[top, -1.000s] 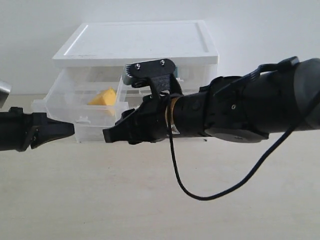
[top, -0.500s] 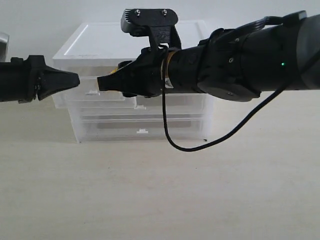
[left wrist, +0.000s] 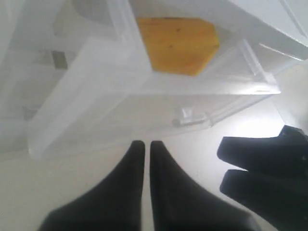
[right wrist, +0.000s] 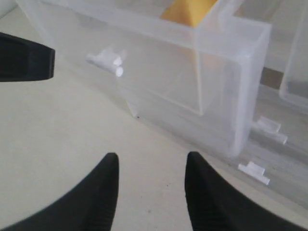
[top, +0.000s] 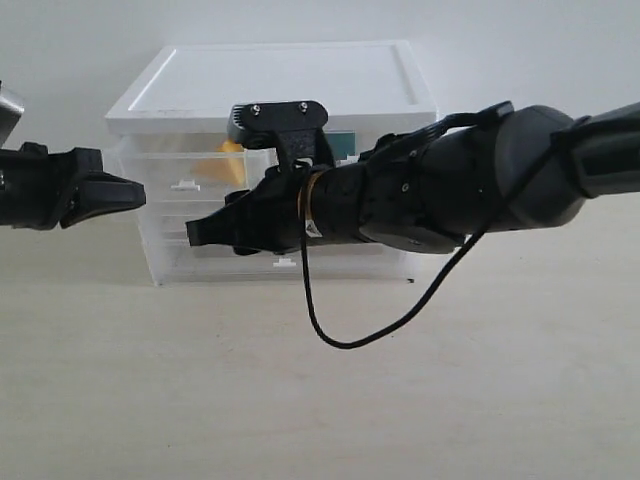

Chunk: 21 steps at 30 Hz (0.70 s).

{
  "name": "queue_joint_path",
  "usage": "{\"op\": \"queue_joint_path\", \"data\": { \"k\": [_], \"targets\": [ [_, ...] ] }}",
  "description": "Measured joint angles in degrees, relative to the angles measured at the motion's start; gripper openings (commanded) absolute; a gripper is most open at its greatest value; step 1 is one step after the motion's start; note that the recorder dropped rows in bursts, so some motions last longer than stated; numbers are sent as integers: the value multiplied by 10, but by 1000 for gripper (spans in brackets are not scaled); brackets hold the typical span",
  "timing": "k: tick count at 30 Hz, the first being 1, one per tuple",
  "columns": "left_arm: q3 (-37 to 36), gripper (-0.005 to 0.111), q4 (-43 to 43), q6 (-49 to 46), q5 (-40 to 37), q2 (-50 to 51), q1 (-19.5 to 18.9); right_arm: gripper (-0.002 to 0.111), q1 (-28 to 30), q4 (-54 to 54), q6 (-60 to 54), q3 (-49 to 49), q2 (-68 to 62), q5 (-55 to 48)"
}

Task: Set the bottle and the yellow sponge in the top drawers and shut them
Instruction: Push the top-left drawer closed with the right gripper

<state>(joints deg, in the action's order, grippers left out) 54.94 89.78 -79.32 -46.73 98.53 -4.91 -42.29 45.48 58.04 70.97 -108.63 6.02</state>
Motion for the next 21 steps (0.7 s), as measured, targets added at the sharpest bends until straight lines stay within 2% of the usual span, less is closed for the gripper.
{"op": "queue_joint_path", "data": {
  "k": [5, 9, 14, 16, 20, 21],
  "targets": [
    [65, 4, 14, 8, -2, 38, 1, 39, 5, 0, -18, 70, -22, -13],
    [148, 4, 8, 46, -7, 98, 8, 39, 6, 0, -46, 130, -44, -25],
    [167, 4, -19, 65, -27, 101, 15, 38, 20, 1, -50, 146, -45, -60],
    [170, 4, -92, 120, -20, 85, 14, 30, 22, 0, -50, 146, -45, -83],
    [144, 4, -127, 157, -14, 46, 0, 0, 22, 0, -50, 121, -37, -84],
    [125, 4, -134, 158, -9, 21, -8, 0, 22, 0, -50, 102, -24, -85]
  ]
}}
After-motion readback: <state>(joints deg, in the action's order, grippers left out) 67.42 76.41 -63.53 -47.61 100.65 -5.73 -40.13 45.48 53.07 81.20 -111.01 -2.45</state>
